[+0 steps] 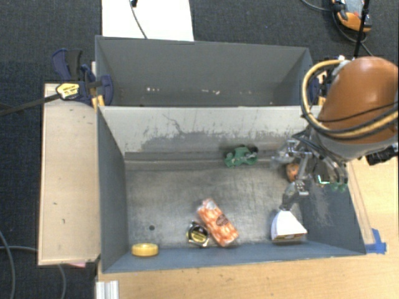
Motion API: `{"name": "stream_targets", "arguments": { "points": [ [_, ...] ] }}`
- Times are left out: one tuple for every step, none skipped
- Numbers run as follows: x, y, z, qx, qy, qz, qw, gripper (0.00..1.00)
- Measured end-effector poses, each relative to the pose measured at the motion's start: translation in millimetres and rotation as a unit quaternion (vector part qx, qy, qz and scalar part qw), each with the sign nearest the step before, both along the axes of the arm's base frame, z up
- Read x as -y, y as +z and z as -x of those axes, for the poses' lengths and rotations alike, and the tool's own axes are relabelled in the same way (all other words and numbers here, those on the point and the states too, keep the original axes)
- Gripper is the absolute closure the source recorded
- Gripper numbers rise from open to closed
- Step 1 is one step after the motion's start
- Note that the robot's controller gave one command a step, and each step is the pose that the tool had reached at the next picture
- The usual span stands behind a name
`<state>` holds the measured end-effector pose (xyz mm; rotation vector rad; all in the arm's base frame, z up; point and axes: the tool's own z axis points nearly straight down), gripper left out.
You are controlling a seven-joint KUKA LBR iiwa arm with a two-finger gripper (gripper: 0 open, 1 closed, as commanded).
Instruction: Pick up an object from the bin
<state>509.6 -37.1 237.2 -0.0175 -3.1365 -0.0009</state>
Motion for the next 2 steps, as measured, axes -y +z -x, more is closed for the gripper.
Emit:
{"name": "stream_targets", "arguments": {
  "points": [
    [0, 4, -1.5, 0.0042, 0.001, 0.000, 1.0000, 0.00],
    [8, -41, -1.5, 0.0081, 0.001, 0.001, 1.0000, 0.00]
  ]
}}
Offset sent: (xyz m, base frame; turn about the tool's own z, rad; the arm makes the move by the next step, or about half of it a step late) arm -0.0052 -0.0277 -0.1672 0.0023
